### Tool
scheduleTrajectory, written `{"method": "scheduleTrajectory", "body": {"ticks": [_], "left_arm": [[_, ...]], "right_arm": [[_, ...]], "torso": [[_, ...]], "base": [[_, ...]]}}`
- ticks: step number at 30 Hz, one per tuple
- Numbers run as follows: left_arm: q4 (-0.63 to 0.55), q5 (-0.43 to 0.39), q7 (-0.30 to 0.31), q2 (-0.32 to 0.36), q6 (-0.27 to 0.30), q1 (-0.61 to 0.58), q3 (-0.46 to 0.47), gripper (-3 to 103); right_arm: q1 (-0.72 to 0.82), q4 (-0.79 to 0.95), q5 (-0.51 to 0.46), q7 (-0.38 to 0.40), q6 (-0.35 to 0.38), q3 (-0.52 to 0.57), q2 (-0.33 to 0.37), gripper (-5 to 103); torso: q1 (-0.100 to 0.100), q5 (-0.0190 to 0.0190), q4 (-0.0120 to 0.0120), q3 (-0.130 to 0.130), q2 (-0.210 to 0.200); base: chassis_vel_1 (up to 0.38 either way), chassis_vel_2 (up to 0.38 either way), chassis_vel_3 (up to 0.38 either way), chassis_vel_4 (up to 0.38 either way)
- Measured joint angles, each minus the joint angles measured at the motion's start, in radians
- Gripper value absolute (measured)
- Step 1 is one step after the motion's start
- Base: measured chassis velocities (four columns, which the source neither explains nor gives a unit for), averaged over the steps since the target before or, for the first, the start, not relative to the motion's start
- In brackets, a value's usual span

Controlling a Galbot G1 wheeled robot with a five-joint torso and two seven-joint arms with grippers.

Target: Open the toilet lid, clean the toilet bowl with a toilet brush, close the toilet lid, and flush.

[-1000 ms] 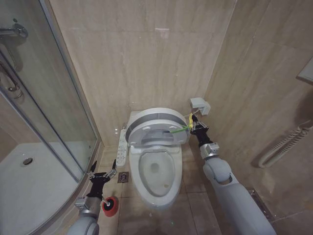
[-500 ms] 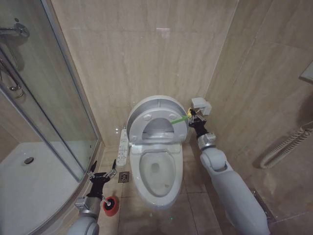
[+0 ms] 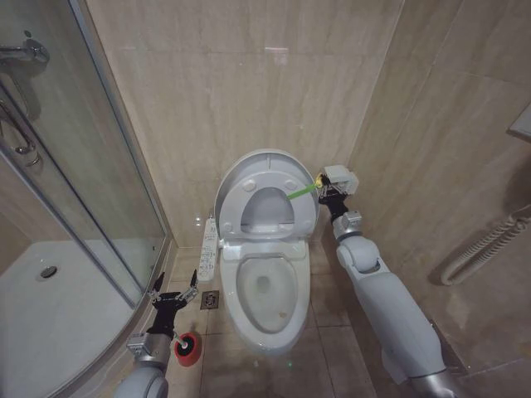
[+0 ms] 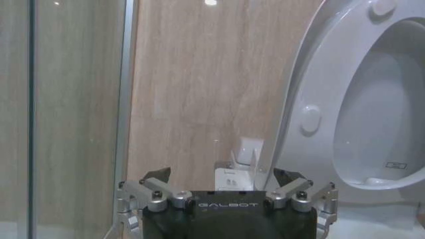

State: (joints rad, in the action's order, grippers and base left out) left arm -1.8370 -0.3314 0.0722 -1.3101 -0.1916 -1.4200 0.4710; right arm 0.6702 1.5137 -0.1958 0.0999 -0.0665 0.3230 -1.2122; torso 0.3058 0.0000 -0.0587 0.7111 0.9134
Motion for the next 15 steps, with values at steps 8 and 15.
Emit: {"method": "scheduleTrajectory", "body": {"ticks": [8, 15], "left_arm": [[0.0, 0.0, 0.0, 0.0, 0.0, 0.0, 0.0, 100], [0.0, 0.0, 0.0, 0.0, 0.0, 0.0, 0.0, 100]], "right_arm": [[-0.043, -0.04, -0.004, -0.003, 0.015, -0.008, -0.002, 0], [-0.076, -0.076, -0.016, -0.008, 0.031, -0.012, -0.01, 0]], "torso": [[0.0, 0.0, 0.0002, 0.0, 0.0], [0.0, 0.0, 0.0001, 0.0, 0.0]], "base": [[0.0, 0.0, 0.0, 0.0], [0.0, 0.0, 0.0, 0.0]]}}
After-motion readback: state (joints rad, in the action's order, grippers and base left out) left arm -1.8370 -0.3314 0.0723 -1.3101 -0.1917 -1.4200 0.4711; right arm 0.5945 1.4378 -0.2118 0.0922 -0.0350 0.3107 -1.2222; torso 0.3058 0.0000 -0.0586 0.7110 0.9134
